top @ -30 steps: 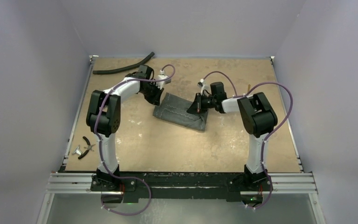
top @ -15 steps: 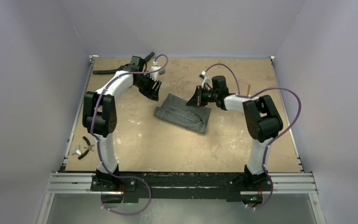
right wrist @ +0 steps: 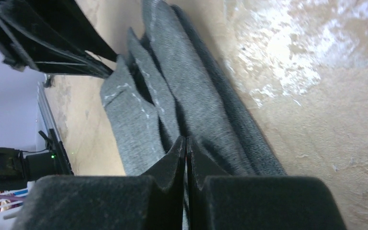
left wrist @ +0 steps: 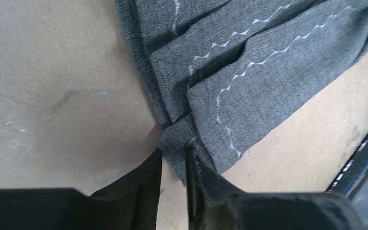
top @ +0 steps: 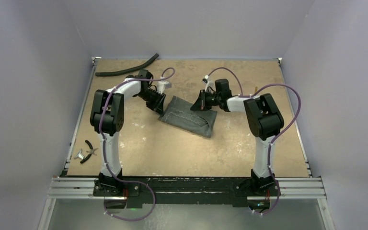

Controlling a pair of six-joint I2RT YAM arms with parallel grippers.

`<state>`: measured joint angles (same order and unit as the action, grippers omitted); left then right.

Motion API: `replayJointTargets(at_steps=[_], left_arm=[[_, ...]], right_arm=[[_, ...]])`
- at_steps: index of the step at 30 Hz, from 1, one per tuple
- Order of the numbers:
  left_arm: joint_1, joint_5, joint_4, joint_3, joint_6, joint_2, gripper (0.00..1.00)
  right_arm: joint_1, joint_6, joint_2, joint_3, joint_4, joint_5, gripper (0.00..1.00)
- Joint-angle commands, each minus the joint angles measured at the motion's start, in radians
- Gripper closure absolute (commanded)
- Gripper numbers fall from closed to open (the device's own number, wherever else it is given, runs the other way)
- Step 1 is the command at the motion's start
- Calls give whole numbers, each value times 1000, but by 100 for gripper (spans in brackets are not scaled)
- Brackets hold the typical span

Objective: Fold the napkin into a case and place the utensils inside
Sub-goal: Rotate the 2/3-rectangle-folded napkin at the center of the board.

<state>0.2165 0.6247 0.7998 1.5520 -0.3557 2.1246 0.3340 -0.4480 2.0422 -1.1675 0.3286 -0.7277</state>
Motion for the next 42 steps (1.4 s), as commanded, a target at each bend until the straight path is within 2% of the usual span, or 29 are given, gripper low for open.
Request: replayJointTargets(at_steps=[1, 4, 5, 12, 21, 27, 33, 36, 42], left_arm=[[4, 67, -44, 40, 11, 15, 82], [11, 58, -77, 39, 23, 2, 99], [16, 55, -88, 41, 26, -4, 100], [51, -19, -135, 84, 37, -17, 100], [109, -224, -258, 91, 49, -24, 100], [135, -232, -279, 162, 58, 0, 100], [146, -277, -265, 312, 51, 94, 100], [151, -259, -248, 370, 51, 135, 100], [216, -250, -251, 389, 47, 155, 98]], right_arm=[[5, 26, 27, 11, 4, -1, 96], [5, 22, 33, 42, 24, 9, 97], [5, 18, 30, 51, 34, 14, 97], [5, -26, -17, 137, 102, 38, 98], [7, -117, -133, 288, 212, 92, 98], [35, -160, -167, 341, 250, 105, 98], [138, -249, -223, 427, 319, 215, 98], [140, -260, -246, 436, 319, 233, 97], [140, -251, -292, 411, 274, 199, 95]])
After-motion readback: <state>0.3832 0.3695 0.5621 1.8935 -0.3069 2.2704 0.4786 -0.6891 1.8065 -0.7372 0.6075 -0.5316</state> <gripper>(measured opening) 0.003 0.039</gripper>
